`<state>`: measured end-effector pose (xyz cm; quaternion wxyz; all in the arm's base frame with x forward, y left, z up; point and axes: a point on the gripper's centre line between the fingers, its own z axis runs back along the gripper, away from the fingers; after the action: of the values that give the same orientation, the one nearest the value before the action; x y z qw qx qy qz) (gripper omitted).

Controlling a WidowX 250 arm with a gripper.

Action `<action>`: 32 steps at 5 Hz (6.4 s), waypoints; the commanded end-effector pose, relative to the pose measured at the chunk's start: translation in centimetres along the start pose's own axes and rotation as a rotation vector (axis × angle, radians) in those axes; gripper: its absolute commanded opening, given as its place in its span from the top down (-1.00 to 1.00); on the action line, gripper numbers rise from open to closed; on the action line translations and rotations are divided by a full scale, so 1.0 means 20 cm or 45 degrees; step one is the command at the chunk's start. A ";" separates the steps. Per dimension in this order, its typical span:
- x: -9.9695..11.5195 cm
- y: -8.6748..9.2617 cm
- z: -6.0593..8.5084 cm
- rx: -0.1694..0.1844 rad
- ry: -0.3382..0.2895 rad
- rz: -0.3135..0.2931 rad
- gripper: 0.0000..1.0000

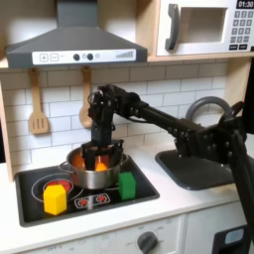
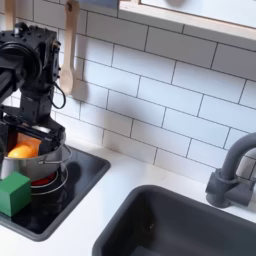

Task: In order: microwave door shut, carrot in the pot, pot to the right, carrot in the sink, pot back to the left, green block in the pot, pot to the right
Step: 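Drag the pot to the right, then take the carrot out of the pot and put it in the sink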

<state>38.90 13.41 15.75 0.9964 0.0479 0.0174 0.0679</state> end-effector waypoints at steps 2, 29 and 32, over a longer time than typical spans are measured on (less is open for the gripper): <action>0.00 -0.12 -0.02 -0.036 0.006 -0.094 -1.00; -0.18 -0.82 0.40 -0.198 -0.102 -0.433 1.00; -0.28 -1.04 0.27 -0.230 -0.021 -0.598 1.00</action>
<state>36.19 -8.44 19.32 0.9849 -0.0470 0.0135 -0.1658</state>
